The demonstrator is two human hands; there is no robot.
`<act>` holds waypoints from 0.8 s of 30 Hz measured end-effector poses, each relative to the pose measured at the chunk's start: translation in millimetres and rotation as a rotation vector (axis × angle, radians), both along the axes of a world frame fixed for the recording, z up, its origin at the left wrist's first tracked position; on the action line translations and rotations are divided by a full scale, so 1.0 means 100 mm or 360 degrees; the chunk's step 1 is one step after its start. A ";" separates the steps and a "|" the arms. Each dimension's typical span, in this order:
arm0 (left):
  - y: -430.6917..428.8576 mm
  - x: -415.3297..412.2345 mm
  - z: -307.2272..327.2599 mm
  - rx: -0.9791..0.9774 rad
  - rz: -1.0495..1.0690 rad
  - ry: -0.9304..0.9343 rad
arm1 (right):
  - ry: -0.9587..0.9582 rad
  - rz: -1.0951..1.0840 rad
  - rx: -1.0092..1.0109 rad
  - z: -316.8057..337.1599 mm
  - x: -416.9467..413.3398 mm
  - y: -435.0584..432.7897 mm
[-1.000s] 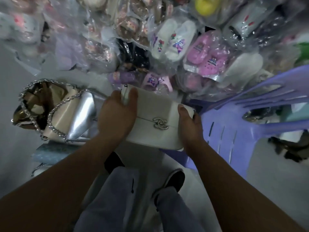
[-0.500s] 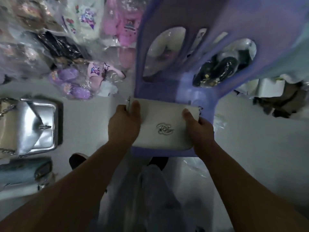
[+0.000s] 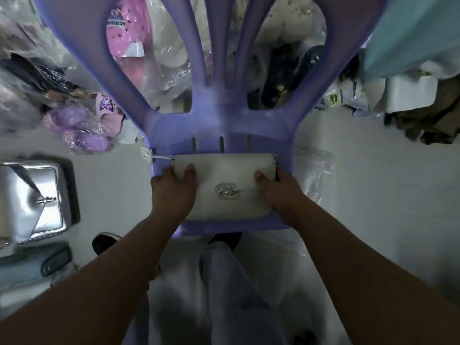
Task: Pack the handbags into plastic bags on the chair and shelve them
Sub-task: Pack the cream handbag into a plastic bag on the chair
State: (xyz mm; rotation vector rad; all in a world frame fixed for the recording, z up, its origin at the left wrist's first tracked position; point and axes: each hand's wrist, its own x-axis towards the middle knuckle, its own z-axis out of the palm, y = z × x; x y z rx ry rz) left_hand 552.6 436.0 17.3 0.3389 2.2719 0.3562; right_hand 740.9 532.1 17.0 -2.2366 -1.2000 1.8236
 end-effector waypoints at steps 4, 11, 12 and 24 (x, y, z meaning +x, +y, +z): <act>-0.02 0.00 -0.09 -0.0042 -0.0057 0.0011 | -0.0006 -0.0002 -0.0020 -0.11 0.01 -0.03; -0.01 0.00 -0.17 -0.0090 -0.0112 0.0001 | -0.0130 0.0069 0.0155 -0.22 -0.03 -0.08; 0.00 0.01 -0.15 -0.0095 -0.0145 0.0012 | -0.0141 0.0066 0.0174 -0.23 -0.03 -0.09; 0.24 0.48 0.27 0.0679 -0.0845 0.0121 | -0.0211 -0.0089 0.0376 0.03 0.19 -0.16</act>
